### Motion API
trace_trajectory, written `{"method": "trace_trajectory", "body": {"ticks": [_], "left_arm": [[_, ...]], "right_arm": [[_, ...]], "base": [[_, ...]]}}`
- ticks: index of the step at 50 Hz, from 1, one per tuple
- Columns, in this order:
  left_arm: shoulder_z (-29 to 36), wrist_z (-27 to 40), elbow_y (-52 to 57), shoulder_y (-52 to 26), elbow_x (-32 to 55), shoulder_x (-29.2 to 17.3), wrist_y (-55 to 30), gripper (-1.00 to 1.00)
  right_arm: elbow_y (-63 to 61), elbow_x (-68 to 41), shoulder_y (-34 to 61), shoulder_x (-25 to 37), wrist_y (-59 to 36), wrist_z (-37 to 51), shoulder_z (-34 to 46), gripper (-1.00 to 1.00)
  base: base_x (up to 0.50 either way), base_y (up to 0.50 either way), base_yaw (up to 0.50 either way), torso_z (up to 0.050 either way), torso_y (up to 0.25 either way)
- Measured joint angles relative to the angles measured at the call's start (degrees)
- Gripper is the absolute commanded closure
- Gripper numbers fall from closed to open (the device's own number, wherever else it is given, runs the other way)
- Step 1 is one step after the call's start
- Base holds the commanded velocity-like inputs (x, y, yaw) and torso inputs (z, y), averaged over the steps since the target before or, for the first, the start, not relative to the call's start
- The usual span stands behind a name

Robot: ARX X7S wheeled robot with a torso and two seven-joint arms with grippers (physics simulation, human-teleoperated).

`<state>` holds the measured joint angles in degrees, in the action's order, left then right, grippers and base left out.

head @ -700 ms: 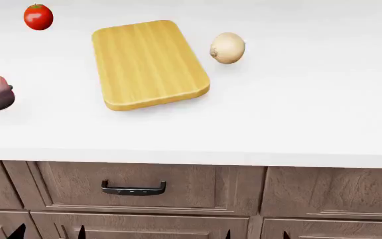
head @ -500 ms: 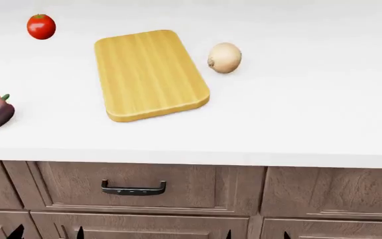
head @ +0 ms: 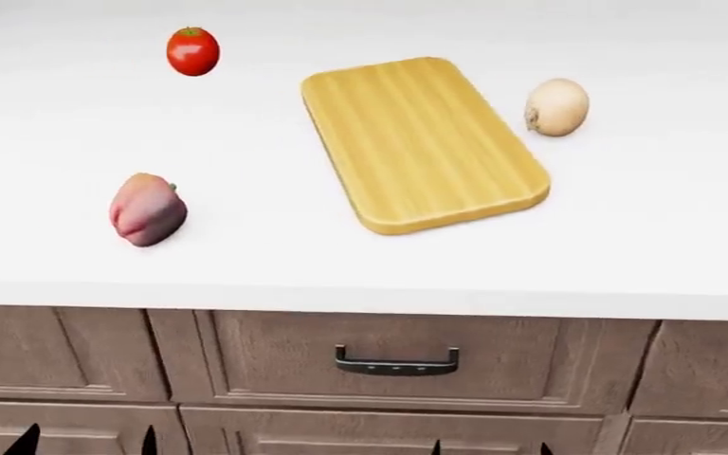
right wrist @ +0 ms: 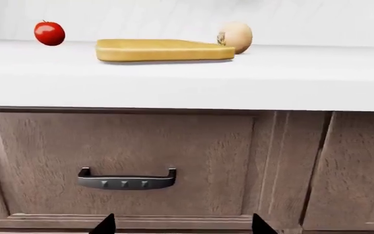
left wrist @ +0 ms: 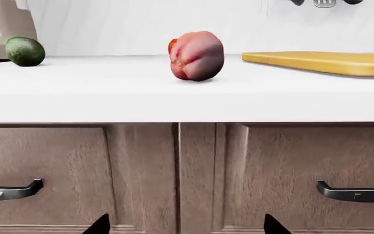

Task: Place the avocado, onion, tomato and bell pepper on the cutting board.

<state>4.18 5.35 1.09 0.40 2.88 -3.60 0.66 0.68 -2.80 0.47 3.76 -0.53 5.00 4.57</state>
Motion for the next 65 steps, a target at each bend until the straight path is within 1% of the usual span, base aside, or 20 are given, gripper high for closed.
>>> {"method": "trace_trajectory", "body": {"ticks": [39, 55, 60, 65], "left_arm": [[3.3, 2.2, -1.2, -1.1, 3.2, -2.5, -0.5, -1.00], [4.4, 2.7, 1.0, -0.2, 4.2, -3.8, -0.4, -1.00], [3.8, 3.2, 6.3, 0.5, 5.8, -4.9, -3.9, -1.00], [2.7, 4.1, 13.9, 0.2, 8.5, -6.5, -10.4, -1.00]], "right_arm": [[0.8, -2.7, 1.0, 2.4, -1.3, 2.5, 3.2, -1.00], [-1.1, -1.9, 0.4, 3.4, -1.2, 4.4, 4.4, -1.00], [-5.6, -1.9, 0.6, 4.1, -5.0, 5.0, 4.5, -1.00], [-12.8, -2.3, 2.0, 5.3, -11.9, 5.6, 4.1, -1.00]], "base": [[0.00, 0.50, 0.00, 0.000, 0.000], [0.00, 0.01, 0.00, 0.000, 0.000], [0.00, 0.00, 0.00, 0.000, 0.000], [0.00, 0.00, 0.00, 0.000, 0.000]]}}
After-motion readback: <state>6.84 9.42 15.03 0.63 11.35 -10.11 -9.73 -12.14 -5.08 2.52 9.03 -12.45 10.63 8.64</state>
